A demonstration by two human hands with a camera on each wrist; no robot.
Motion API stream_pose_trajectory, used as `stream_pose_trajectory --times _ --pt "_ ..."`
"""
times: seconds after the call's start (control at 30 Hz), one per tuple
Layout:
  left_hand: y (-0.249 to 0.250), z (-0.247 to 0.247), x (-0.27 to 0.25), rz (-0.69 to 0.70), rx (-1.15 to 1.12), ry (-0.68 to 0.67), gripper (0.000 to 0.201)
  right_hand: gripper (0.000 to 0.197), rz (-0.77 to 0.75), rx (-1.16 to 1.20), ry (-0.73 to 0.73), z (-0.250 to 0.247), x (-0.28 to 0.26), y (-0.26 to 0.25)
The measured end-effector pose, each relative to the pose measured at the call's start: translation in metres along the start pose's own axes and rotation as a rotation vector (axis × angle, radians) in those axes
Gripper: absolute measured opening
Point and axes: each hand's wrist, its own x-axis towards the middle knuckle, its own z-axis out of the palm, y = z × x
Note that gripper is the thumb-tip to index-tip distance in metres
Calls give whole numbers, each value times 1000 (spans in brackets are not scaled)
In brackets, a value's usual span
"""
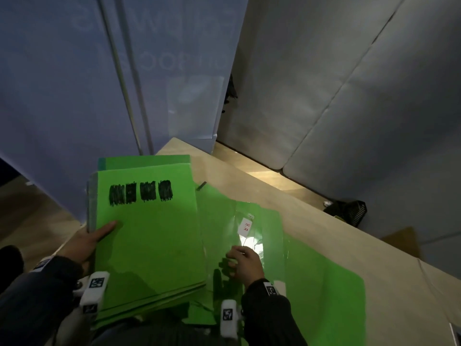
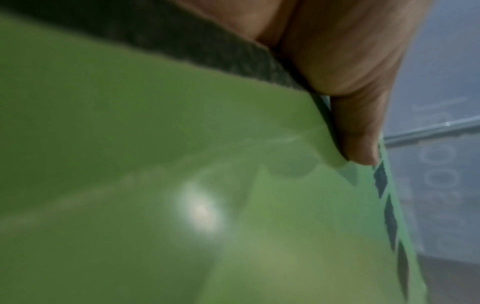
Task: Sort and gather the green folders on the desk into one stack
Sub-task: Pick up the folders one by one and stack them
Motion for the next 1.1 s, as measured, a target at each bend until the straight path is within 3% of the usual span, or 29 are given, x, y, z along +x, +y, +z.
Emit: stream_pose_trajectory --times 0.07,0.2,0.27,0.33,0.37,0.47,0.53,0.67,0.77,0.8,0.87,0.9,0.97,1.03,1.1 --pt "3 -28 -3 22 -22 109 44 17 23 -154 57 2 11 6" --pt "3 -88 -3 140 -21 320 84 52 -3 -598 198 25 17 10" --pt "3 -102 -11 176 -86 403 79 79 -21 -804 228 40 19 16" --pt "9 -110 -21 192 -140 477 61 99 -36 -962 238 53 19 23" --pt "10 -120 -22 199 -161 520 55 102 -40 -997 249 55 19 26" --pt "-18 -194 19 102 -235 520 87 105 -13 -876 293 47 23 21" --pt "-35 -228 39 89 -209 477 95 108 35 -768 306 37 29 18" --pt "-13 -182 5 111 -156 513 88 96 112 -497 263 7 31 14" --pt "-19 -174 15 92 -87 493 86 79 119 -251 259 -38 27 17" --pt "-22 -173 24 86 -58 482 90 85 97 -201 279 -53 21 19" --pt "0 -123 4 45 49 449 110 105 17 -112 347 -84 6 20" --pt "5 -103 1 51 93 421 115 105 -25 -77 352 -99 1 24" --pt "8 -77 3 42 159 357 101 97 -134 -194 326 -126 -14 23" --pt "3 -53 10 -47 219 280 93 75 -147 -261 397 -136 -27 15" --pt "0 -30 10 -79 191 191 86 73 -226 -212 379 -131 -36 -9"
